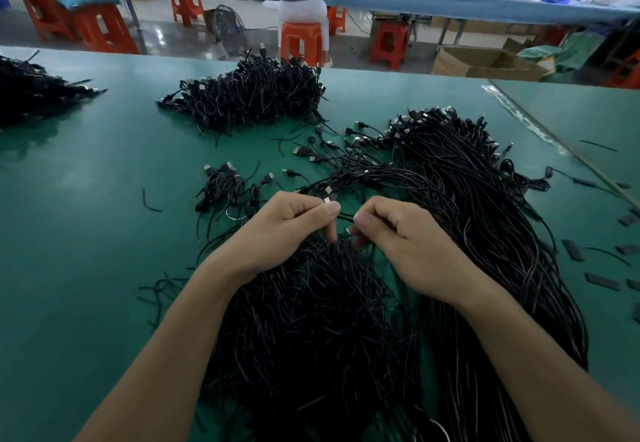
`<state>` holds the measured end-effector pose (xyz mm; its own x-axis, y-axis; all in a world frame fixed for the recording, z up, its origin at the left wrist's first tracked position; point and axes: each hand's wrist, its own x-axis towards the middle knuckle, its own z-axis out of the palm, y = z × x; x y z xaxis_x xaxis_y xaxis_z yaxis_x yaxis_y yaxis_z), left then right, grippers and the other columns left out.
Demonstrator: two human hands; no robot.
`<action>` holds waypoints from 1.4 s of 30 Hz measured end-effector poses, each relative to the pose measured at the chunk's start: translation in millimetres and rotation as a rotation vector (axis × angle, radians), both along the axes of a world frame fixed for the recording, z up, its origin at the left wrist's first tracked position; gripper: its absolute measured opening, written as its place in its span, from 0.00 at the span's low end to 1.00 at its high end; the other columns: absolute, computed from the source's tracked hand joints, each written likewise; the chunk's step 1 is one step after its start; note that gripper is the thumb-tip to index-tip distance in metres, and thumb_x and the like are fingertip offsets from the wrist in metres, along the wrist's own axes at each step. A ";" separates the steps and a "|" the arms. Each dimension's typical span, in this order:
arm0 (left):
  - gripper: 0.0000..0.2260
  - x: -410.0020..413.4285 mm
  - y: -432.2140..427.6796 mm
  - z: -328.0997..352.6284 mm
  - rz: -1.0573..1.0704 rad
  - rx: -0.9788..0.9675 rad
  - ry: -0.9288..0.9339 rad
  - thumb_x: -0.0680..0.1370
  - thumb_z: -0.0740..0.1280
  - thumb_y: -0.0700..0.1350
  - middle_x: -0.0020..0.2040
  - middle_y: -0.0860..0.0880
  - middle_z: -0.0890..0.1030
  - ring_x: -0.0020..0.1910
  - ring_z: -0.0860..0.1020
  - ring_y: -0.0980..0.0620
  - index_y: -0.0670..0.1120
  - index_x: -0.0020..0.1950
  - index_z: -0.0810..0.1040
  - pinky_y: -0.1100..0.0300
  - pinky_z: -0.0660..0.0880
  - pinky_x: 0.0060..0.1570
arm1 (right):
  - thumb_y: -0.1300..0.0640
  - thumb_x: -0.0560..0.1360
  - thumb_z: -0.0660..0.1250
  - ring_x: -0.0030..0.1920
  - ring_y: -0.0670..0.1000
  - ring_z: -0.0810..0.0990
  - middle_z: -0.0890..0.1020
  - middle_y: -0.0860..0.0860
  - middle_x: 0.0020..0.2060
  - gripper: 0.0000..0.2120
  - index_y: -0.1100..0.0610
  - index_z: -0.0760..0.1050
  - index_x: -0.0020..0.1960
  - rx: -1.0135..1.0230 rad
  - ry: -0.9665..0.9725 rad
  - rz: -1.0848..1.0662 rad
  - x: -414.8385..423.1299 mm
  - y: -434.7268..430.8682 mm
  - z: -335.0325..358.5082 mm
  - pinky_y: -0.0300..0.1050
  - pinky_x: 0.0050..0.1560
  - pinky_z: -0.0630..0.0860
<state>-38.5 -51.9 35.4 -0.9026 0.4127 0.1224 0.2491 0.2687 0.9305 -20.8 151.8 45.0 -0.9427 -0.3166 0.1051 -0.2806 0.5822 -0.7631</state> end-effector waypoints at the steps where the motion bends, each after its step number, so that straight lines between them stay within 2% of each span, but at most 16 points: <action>1: 0.20 2.1 -2.1 -0.8 0.015 -0.001 -0.066 0.77 0.62 0.61 0.28 0.45 0.61 0.25 0.59 0.52 0.51 0.32 0.80 0.73 0.63 0.26 | 0.52 0.83 0.61 0.37 0.50 0.81 0.82 0.47 0.35 0.10 0.50 0.77 0.44 -0.042 -0.027 0.026 0.5 0.0 -0.5 0.47 0.41 0.77; 3: 0.23 6.8 -7.3 -3.2 -0.004 -0.046 -0.202 0.75 0.62 0.65 0.26 0.48 0.61 0.25 0.58 0.52 0.50 0.29 0.79 0.69 0.61 0.25 | 0.51 0.82 0.61 0.29 0.50 0.77 0.78 0.47 0.28 0.11 0.49 0.77 0.42 -0.083 -0.014 0.051 2.5 -1.8 -1.6 0.47 0.34 0.75; 5: 0.27 13.6 -11.2 -5.2 -0.100 -0.011 -0.295 0.78 0.60 0.66 0.24 0.51 0.60 0.24 0.57 0.52 0.49 0.29 0.77 0.66 0.60 0.24 | 0.48 0.81 0.63 0.29 0.54 0.71 0.75 0.50 0.28 0.11 0.49 0.78 0.42 -0.148 0.032 0.034 3.4 -6.4 -1.8 0.51 0.32 0.71; 7: 0.27 23.5 -11.6 -5.1 -0.233 0.167 -0.349 0.80 0.60 0.65 0.25 0.49 0.58 0.24 0.55 0.52 0.48 0.30 0.76 0.65 0.59 0.24 | 0.43 0.77 0.65 0.30 0.53 0.69 0.75 0.54 0.30 0.14 0.51 0.79 0.41 -0.263 0.046 0.007 3.6 -11.9 -0.1 0.53 0.32 0.70; 9: 0.25 32.1 -8.5 -3.7 -0.296 0.406 -0.379 0.80 0.61 0.62 0.26 0.48 0.56 0.23 0.55 0.54 0.48 0.31 0.77 0.67 0.59 0.23 | 0.39 0.75 0.64 0.28 0.47 0.67 0.72 0.50 0.27 0.17 0.52 0.79 0.40 -0.318 0.031 0.007 4.0 -16.8 0.9 0.48 0.28 0.65; 12: 0.20 35.6 0.1 -1.4 -0.218 0.700 -0.426 0.81 0.61 0.58 0.26 0.53 0.59 0.23 0.57 0.58 0.48 0.35 0.81 0.68 0.59 0.20 | 0.38 0.78 0.59 0.26 0.48 0.63 0.67 0.49 0.25 0.20 0.51 0.77 0.38 -0.225 -0.026 0.051 8.5 -22.3 -3.5 0.46 0.26 0.59; 14: 0.19 33.0 5.4 0.8 -0.148 0.872 -0.442 0.80 0.58 0.55 0.27 0.56 0.63 0.24 0.59 0.61 0.49 0.43 0.85 0.69 0.61 0.21 | 0.43 0.82 0.59 0.26 0.51 0.65 0.72 0.56 0.27 0.17 0.47 0.78 0.39 -0.078 -0.057 0.059 13.1 -23.5 -5.7 0.52 0.26 0.63; 17: 0.18 27.4 12.8 -0.6 0.019 1.078 -0.439 0.81 0.58 0.51 0.30 0.55 0.67 0.27 0.64 0.59 0.45 0.54 0.86 0.68 0.64 0.24 | 0.52 0.83 0.58 0.26 0.51 0.71 0.79 0.56 0.31 0.16 0.48 0.74 0.37 0.063 -0.089 0.155 22.3 -25.3 -4.3 0.49 0.28 0.70; 19: 0.17 24.9 17.6 -6.7 0.191 1.041 -0.350 0.83 0.58 0.49 0.32 0.53 0.73 0.29 0.70 0.58 0.43 0.56 0.85 0.66 0.70 0.27 | 0.52 0.82 0.58 0.29 0.52 0.74 0.79 0.54 0.31 0.16 0.53 0.72 0.37 0.171 -0.085 0.220 28.6 -26.9 0.2 0.50 0.32 0.73; 23: 0.15 27.1 20.9 -17.3 0.339 0.595 0.014 0.84 0.57 0.47 0.42 0.49 0.85 0.42 0.83 0.52 0.45 0.57 0.82 0.62 0.79 0.42 | 0.51 0.81 0.61 0.28 0.47 0.72 0.75 0.48 0.28 0.16 0.53 0.70 0.35 0.227 0.004 0.264 35.5 -29.0 8.7 0.44 0.30 0.69; 25: 0.15 30.2 20.5 -17.2 0.261 0.292 0.119 0.82 0.58 0.50 0.43 0.48 0.85 0.42 0.83 0.53 0.46 0.53 0.83 0.61 0.79 0.40 | 0.52 0.80 0.65 0.28 0.47 0.73 0.75 0.46 0.28 0.14 0.53 0.75 0.36 0.154 0.096 0.225 33.7 -26.8 15.2 0.42 0.30 0.69; 27: 0.16 33.4 19.9 -14.5 0.171 0.112 0.113 0.82 0.59 0.51 0.35 0.49 0.82 0.34 0.79 0.56 0.44 0.45 0.81 0.58 0.75 0.32 | 0.52 0.77 0.70 0.31 0.42 0.76 0.77 0.42 0.31 0.09 0.50 0.80 0.39 0.069 0.171 0.157 29.5 -21.7 21.6 0.34 0.32 0.69; 31: 0.22 39.5 17.1 -4.3 0.031 0.165 -0.161 0.80 0.56 0.59 0.24 0.51 0.75 0.20 0.69 0.57 0.48 0.38 0.81 0.68 0.66 0.23 | 0.49 0.72 0.75 0.28 0.41 0.71 0.77 0.38 0.31 0.06 0.47 0.81 0.39 -0.080 0.247 0.071 21.4 -7.5 32.2 0.28 0.31 0.66; 36: 0.27 45.1 16.2 2.1 -0.111 0.330 -0.338 0.83 0.54 0.61 0.22 0.53 0.64 0.20 0.59 0.56 0.47 0.31 0.75 0.67 0.60 0.23 | 0.46 0.72 0.72 0.32 0.43 0.75 0.82 0.43 0.34 0.07 0.49 0.83 0.41 -0.184 0.242 -0.037 12.1 -8.2 29.8 0.34 0.33 0.71; 39: 0.23 43.4 16.4 5.5 -0.100 0.588 -0.449 0.81 0.55 0.58 0.21 0.54 0.63 0.19 0.58 0.58 0.48 0.30 0.72 0.65 0.57 0.21 | 0.43 0.76 0.64 0.27 0.51 0.70 0.77 0.47 0.27 0.14 0.50 0.82 0.40 -0.144 0.148 -0.027 15.5 -16.3 15.1 0.46 0.28 0.69; 42: 0.20 41.8 14.9 4.1 -0.115 0.862 -0.456 0.82 0.58 0.53 0.24 0.53 0.71 0.20 0.66 0.59 0.45 0.38 0.82 0.68 0.64 0.22 | 0.51 0.82 0.63 0.25 0.46 0.65 0.71 0.48 0.25 0.16 0.47 0.76 0.35 -0.084 0.064 0.052 22.7 -24.7 3.7 0.43 0.27 0.63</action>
